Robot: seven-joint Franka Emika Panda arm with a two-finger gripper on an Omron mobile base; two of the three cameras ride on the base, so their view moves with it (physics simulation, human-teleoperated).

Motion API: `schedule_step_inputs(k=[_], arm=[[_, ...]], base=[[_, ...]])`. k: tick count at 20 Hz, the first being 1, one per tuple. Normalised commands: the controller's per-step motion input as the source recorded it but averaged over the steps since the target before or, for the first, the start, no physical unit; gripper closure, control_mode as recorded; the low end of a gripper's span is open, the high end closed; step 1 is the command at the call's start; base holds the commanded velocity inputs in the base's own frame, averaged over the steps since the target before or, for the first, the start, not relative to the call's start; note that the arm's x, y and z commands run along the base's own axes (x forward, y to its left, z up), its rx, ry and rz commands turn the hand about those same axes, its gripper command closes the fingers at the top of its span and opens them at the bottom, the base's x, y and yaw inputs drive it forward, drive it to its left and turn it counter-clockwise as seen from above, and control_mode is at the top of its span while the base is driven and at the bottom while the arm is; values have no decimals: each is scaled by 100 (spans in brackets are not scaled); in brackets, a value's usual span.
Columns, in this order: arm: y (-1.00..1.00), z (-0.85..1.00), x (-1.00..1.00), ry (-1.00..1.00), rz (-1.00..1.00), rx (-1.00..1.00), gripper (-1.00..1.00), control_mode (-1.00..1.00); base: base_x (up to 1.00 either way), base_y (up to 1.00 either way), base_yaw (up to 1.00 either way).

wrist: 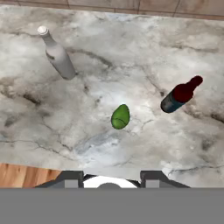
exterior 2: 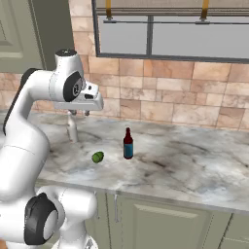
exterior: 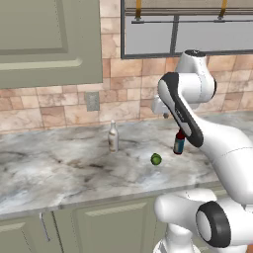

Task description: Place the beer and liquor on the top shelf of the fridge to keep them out of children's reach, and place the avocado on lower shelves for easy access.

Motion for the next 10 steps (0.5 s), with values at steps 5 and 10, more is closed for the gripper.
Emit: schedule_step_inputs(k=[5, 10], arm=[[-10, -21, -4, -9, 1, 1, -100, -100], [-33, -23, -21, -22, 18, 6, -100, -100]], base=[[0, 0, 0], [0, 0, 0]])
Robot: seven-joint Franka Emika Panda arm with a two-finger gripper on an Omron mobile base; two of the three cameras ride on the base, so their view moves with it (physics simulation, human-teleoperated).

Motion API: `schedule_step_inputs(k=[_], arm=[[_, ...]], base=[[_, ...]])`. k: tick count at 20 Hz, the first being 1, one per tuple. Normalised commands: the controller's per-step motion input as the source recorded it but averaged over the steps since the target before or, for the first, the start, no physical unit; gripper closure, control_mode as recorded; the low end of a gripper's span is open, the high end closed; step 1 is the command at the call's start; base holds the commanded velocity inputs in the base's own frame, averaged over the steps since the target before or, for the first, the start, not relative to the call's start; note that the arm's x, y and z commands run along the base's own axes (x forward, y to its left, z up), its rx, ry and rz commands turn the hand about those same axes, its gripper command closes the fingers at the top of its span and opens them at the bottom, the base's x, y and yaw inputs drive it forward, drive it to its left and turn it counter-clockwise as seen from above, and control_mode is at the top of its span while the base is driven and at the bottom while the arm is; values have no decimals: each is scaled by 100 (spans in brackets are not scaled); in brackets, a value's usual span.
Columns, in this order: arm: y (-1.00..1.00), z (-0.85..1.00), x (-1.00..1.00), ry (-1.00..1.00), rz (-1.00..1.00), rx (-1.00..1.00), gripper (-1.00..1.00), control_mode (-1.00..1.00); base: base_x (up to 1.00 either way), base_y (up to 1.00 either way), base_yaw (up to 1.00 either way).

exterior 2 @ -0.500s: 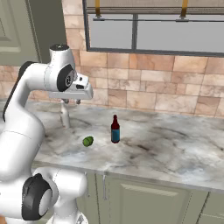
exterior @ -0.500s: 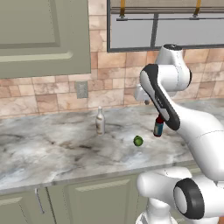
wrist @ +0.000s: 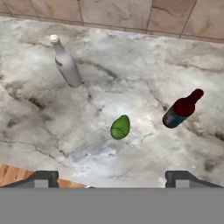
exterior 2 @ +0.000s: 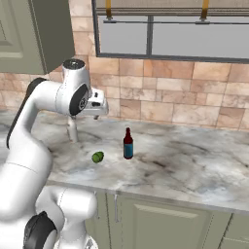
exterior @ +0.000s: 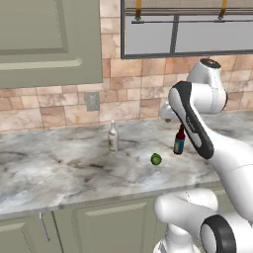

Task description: Place the beer and liquor on the top shelf of the fridge to keep them out of children's reach, and place the avocado on lower shelves for easy access.

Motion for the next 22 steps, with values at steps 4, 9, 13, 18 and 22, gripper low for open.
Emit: schedule_step_inputs(k=[4, 9, 13, 18, 22], arm=[[-67, -17, -22, -28, 19, 8, -100, -100], [-70, -23, -4, -21, 11, 7, -100, -100], [-69, -27, 0, -8, 6, 5, -100, -100], [-63, -34, 0, -12, 2, 8, -100, -100], [-48, -38, 3, -20, 1, 13, -100, -100]], base=[[0, 0, 0], [0, 0, 0], [0, 0, 0], [0, 0, 0], [0, 0, 0]])
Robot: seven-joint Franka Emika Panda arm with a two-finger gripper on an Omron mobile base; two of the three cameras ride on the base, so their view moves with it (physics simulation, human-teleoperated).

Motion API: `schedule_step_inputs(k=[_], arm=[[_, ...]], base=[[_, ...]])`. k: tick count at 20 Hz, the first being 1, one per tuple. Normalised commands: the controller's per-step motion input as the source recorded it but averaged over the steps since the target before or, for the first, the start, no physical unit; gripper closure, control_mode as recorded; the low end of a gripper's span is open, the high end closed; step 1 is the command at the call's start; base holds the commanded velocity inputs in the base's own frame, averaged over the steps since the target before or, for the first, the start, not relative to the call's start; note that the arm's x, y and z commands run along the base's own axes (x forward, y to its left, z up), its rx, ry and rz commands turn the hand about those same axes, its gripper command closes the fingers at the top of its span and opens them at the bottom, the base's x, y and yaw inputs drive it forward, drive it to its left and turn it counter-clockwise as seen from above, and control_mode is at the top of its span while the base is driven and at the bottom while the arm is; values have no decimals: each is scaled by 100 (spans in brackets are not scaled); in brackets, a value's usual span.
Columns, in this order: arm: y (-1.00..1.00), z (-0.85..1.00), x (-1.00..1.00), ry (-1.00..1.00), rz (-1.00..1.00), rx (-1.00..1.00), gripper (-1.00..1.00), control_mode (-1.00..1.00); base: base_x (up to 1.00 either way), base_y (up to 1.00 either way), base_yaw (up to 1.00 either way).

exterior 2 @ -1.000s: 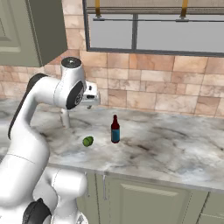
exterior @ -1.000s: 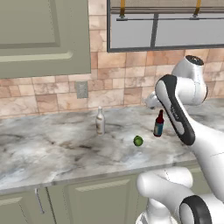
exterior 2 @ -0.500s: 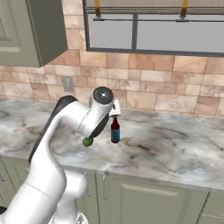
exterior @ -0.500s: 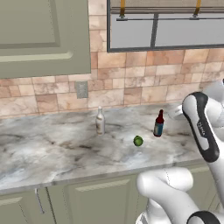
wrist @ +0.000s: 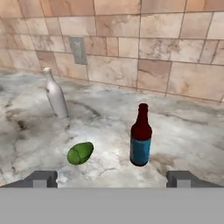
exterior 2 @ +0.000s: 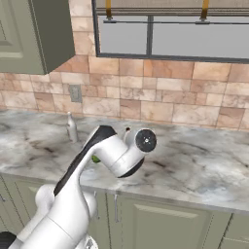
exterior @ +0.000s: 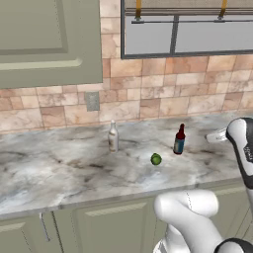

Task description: Place the beer and liquor on the top shelf of the fridge to keep them out of children's reach, and place the avocado on lower shelves for easy access.

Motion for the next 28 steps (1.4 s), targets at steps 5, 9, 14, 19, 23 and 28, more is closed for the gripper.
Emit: schedule_step_inputs(k=[5, 9, 14, 19, 23, 28], arm=[[-14, -19, 9, -21, 9, 16, -100, -100], [0, -8, 17, -17, 13, 15, -100, -100], [0, -4, 25, -13, 15, 10, -100, -100], [0, 0, 32, -2, 12, 3, -100, -100], [0, 0, 40, 0, 8, 0, -100, -100], [0, -4, 31, 0, 6, 0, -100, -100]], base=[[0, 0, 0], [0, 0, 0], [0, 0, 0], [0, 0, 0], [0, 0, 0], [0, 0, 0]])
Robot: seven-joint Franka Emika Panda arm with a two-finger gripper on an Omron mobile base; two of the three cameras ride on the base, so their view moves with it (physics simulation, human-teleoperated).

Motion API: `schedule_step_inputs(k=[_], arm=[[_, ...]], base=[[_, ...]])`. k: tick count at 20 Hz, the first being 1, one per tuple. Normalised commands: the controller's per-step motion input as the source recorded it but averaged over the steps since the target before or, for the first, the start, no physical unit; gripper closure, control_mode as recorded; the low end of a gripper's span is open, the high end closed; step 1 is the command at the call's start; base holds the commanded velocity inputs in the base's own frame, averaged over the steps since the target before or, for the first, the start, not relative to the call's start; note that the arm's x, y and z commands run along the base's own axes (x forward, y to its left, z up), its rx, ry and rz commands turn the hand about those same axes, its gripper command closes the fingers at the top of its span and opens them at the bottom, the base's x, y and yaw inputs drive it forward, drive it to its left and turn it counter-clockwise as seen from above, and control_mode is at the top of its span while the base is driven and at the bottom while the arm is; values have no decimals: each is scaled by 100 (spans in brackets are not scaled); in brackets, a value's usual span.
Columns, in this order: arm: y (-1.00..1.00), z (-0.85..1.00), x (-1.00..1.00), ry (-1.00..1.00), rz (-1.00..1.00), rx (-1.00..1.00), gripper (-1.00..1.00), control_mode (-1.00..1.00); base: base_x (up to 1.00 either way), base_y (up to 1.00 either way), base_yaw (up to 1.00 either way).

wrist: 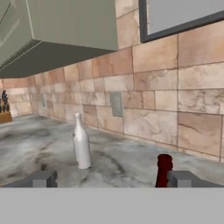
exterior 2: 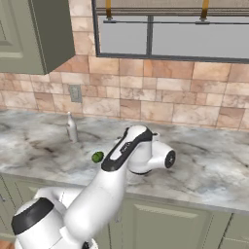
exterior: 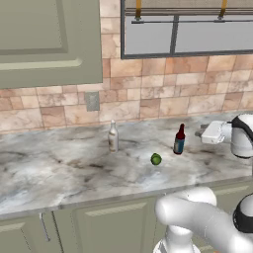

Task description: Place the beer and liquor on the top shelf of the fridge to keep them out of children's reach, and place the avocado on lower shelves for easy access.

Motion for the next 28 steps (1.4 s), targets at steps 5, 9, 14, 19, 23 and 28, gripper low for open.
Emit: schedule_step_inputs(k=[5, 9, 14, 19, 23, 28], arm=[[0, -17, 18, 0, 3, 0, -100, -100], [5, -29, 12, 0, 3, 0, -100, -100], [20, -26, 12, -1, 1, 0, -100, -100], [5, -10, 14, 0, 0, 0, -100, -100], [0, -4, 21, 0, 0, 0, -100, -100], [0, -2, 23, 0, 0, 0, -100, -100]], base=[[0, 0, 0], [0, 0, 0], [0, 0, 0], [0, 0, 0], [0, 0, 0], [0, 0, 0]])
